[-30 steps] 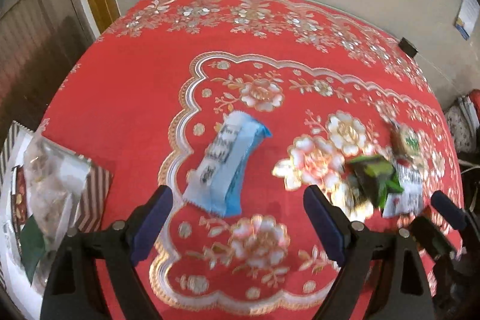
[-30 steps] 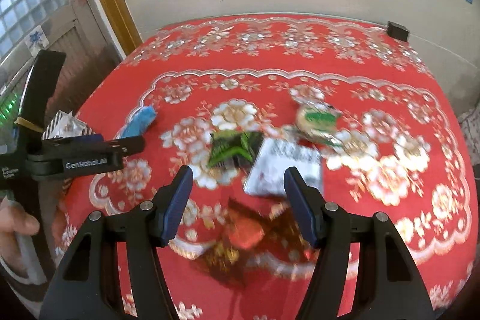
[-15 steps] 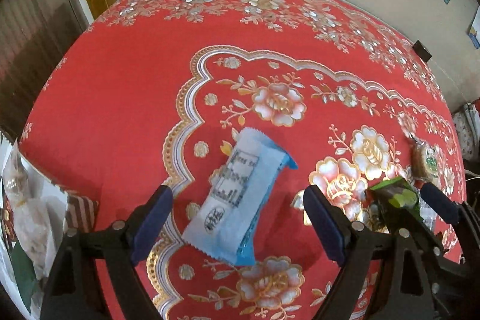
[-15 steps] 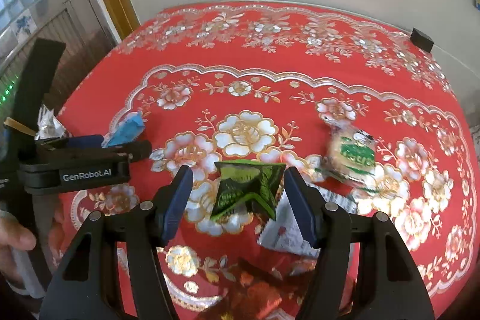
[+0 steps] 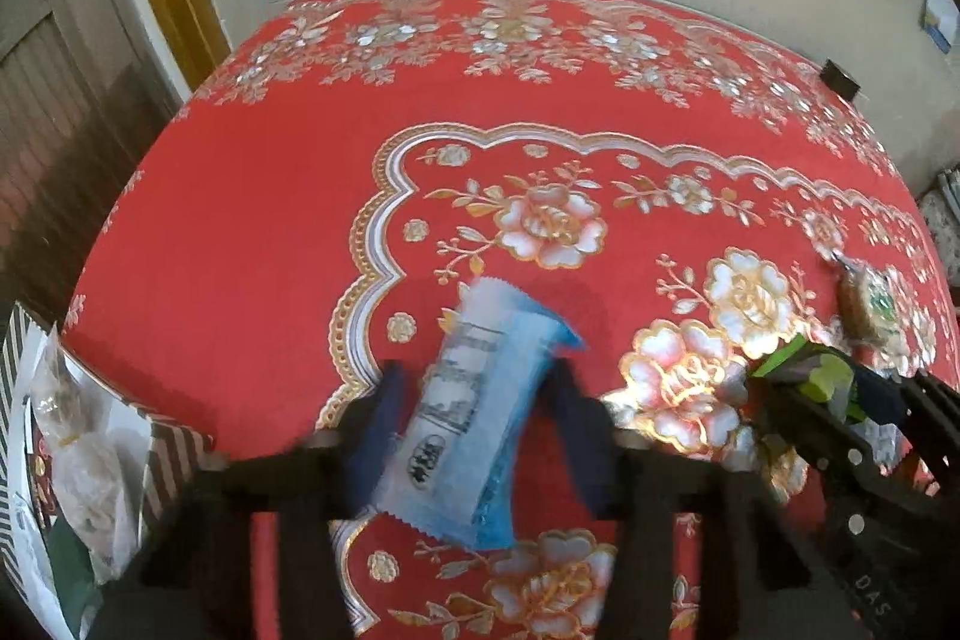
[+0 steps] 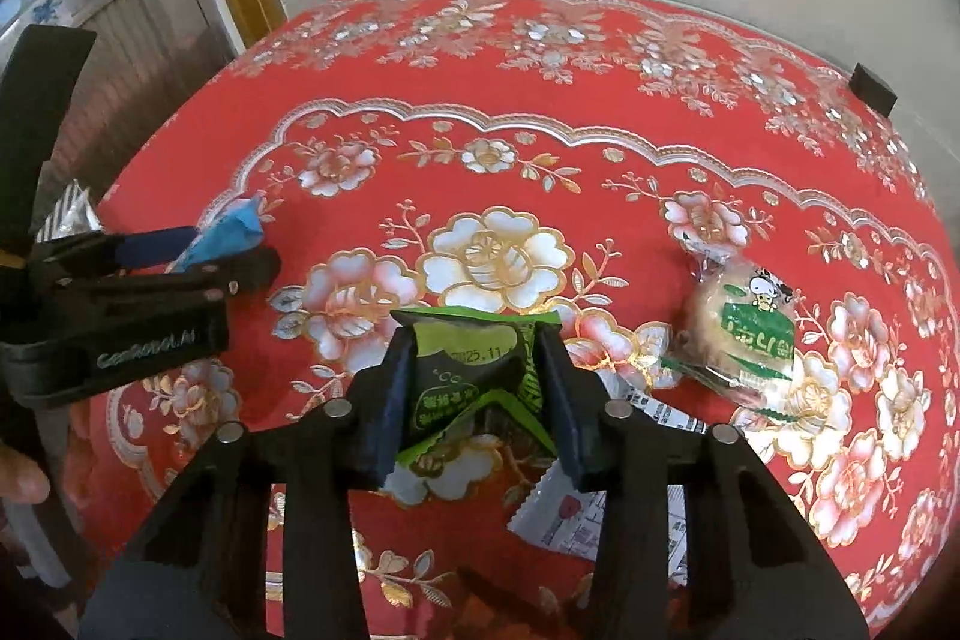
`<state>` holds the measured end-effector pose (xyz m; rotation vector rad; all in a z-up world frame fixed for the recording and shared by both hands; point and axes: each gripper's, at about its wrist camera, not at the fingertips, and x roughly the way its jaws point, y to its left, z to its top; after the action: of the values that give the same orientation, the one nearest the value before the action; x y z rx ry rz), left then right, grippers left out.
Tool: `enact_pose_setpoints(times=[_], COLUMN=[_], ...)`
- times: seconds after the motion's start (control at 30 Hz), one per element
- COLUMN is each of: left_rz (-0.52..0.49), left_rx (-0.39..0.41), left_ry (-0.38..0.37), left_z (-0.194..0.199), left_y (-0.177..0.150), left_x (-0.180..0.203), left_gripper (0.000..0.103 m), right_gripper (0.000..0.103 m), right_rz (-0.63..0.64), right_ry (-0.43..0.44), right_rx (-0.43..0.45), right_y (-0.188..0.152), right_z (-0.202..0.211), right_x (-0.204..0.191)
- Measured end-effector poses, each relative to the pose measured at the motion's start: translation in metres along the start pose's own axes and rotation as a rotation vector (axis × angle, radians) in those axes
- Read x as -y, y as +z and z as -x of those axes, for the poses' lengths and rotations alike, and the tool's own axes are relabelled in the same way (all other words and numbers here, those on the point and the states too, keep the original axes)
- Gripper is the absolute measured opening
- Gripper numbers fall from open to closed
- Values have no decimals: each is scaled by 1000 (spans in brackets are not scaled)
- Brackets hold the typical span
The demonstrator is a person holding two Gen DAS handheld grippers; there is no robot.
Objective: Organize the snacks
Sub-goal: 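Grasp the white-and-blue bar with the left tool while the right tool grasps the green-wrapped snack, then carry the white-and-blue bar and green snack over the white box with both tools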
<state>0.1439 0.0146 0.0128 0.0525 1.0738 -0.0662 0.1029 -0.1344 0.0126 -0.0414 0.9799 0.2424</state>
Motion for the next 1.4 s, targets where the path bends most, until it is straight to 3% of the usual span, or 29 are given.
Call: enact_pose_setpoints(times=[0.43, 0.97, 1.4], left_rz=[50, 26, 43], left_rx=[36, 145, 202], left_ry=[-38, 5, 28], left_z=[34, 89, 116], left_y=[-32, -84, -105], left_x=[-19, -32, -52], left_gripper=[30, 30, 30], right_gripper=[38, 38, 38], right_rz=[11, 35, 71], right_ry=[12, 50, 76], right_rx=[72, 123, 132], right_y=[-25, -63, -72], right_z=[37, 68, 78], right_x=[-16, -63, -95])
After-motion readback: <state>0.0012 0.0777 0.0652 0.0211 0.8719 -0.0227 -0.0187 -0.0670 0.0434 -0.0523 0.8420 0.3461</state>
